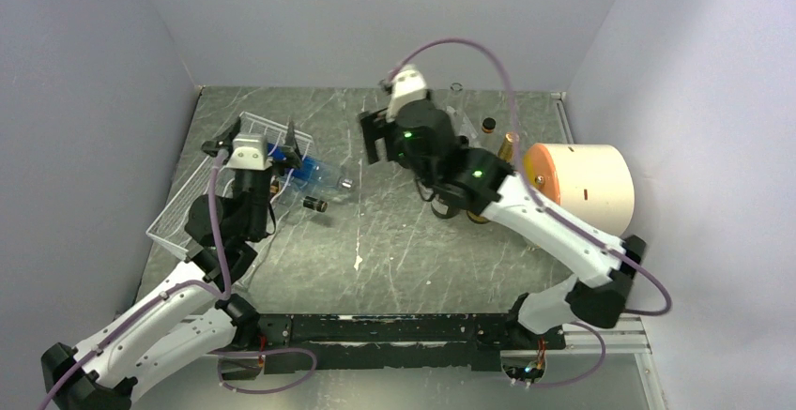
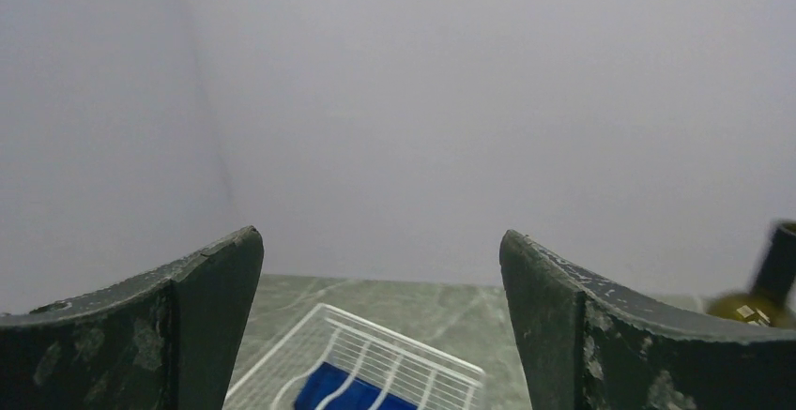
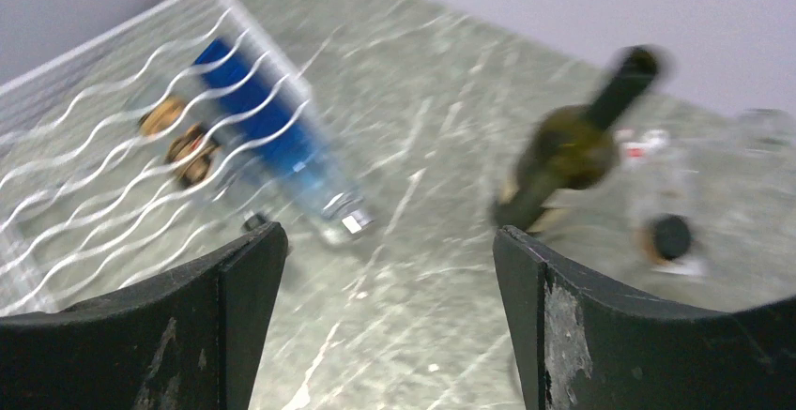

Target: Take the wine bottle off the wine rack

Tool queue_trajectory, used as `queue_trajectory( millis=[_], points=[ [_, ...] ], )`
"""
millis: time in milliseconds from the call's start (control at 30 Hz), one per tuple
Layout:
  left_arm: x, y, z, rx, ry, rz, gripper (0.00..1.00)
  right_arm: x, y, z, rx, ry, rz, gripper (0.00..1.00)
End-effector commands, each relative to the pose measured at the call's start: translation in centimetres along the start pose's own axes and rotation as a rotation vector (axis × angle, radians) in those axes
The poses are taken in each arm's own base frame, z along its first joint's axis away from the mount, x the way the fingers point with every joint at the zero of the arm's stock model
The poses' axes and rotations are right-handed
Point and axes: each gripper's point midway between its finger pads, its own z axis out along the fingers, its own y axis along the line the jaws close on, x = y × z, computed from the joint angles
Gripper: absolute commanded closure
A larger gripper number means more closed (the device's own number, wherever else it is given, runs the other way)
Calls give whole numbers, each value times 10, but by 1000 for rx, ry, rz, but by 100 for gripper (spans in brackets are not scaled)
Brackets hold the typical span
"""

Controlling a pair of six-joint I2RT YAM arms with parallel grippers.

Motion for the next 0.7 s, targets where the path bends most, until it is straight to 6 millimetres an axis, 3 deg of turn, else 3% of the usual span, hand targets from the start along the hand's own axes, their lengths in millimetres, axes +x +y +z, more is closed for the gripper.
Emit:
queue_trajectory(
  millis=[0, 133, 233, 300, 467, 667],
  points=[
    [-19, 58, -11, -256, -75, -1, 0, 49, 73, 36, -302, 96, 76, 14],
    [-21, 73, -17, -299, -105, -22, 0, 96, 112, 73, -433, 166, 126, 13],
    [-14, 65, -9, -258, -81, -38, 1, 136, 136, 100, -501, 256, 152, 14],
    [-9, 59, -4, -236, -53, -30, 3, 149, 143, 112, -507, 287, 158, 15],
    [-5, 50, 0, -200, -37, -30, 3, 174, 149, 127, -519, 341, 154, 16],
    [-6, 48, 0, -185, -41, -36, 4, 197, 130, 146, -411, 379, 64, 18]
  ],
)
